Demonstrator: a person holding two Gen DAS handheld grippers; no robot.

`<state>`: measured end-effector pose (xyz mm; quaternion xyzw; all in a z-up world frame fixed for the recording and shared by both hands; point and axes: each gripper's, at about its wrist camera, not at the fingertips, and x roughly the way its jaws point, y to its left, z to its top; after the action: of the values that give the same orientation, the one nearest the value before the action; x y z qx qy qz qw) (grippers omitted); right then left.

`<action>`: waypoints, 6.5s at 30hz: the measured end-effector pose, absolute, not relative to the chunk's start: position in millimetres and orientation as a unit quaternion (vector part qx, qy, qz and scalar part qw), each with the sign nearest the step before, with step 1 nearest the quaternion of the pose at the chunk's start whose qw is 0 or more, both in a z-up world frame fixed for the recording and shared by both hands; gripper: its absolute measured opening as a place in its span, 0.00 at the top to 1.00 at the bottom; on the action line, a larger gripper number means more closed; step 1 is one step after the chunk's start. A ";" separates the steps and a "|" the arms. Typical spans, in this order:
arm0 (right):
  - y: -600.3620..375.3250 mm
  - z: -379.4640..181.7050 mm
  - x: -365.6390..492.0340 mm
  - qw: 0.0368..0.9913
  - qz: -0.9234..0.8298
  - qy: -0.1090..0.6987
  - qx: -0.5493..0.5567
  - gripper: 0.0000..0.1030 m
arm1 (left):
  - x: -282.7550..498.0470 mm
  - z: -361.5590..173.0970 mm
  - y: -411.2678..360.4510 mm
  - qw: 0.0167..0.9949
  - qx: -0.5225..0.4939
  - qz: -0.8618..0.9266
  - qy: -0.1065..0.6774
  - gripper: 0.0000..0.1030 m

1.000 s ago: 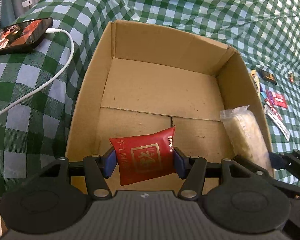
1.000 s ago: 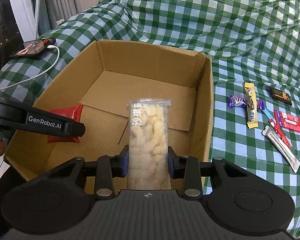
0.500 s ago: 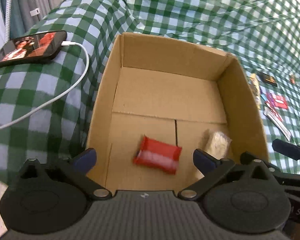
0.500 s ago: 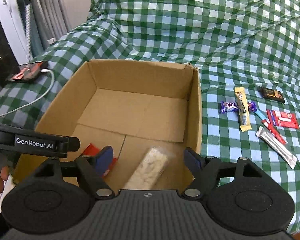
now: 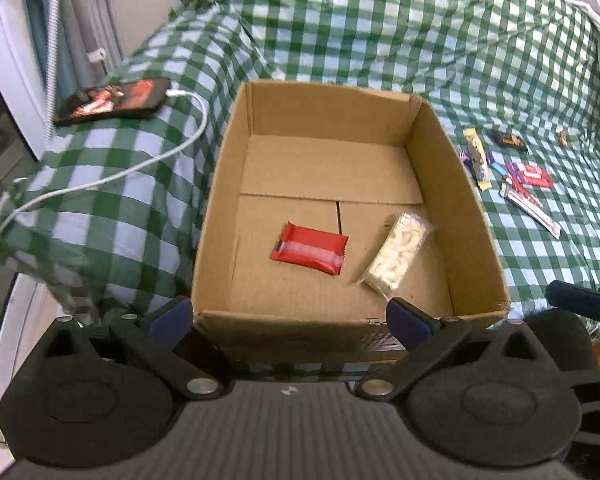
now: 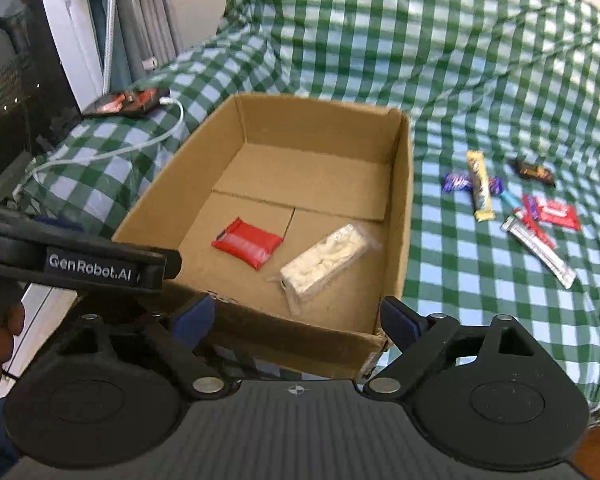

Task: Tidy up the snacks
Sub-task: 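Withdraw both tools from the box back toward the snack pile, then grasp the yellow bar with the left tool while the right tool grasps the red stick, then carry the yellow bar and red stick over the box with both tools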

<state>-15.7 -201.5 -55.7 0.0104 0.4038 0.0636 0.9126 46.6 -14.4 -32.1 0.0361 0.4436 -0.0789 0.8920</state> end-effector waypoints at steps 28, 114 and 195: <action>-193.0 -22.8 -93.1 0.945 0.070 0.318 -0.004 0.08 | -18.9 7.1 -11.4 0.919 0.034 -0.081 0.385 0.00; -630.5 -242.9 288.6 0.897 0.035 0.437 -0.061 0.45 | 379.0 -184.5 -413.6 0.808 0.042 -0.153 0.567 0.87; -193.4 -32.4 -77.8 0.931 0.132 0.340 -0.034 0.91 | 10.5 2.9 5.9 0.892 -0.067 -0.169 0.414 0.88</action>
<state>-77.8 -193.4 -32.4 -0.0338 0.3396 0.1319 0.9307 10.5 5.9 2.9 -0.0672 0.4144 -0.1693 0.8917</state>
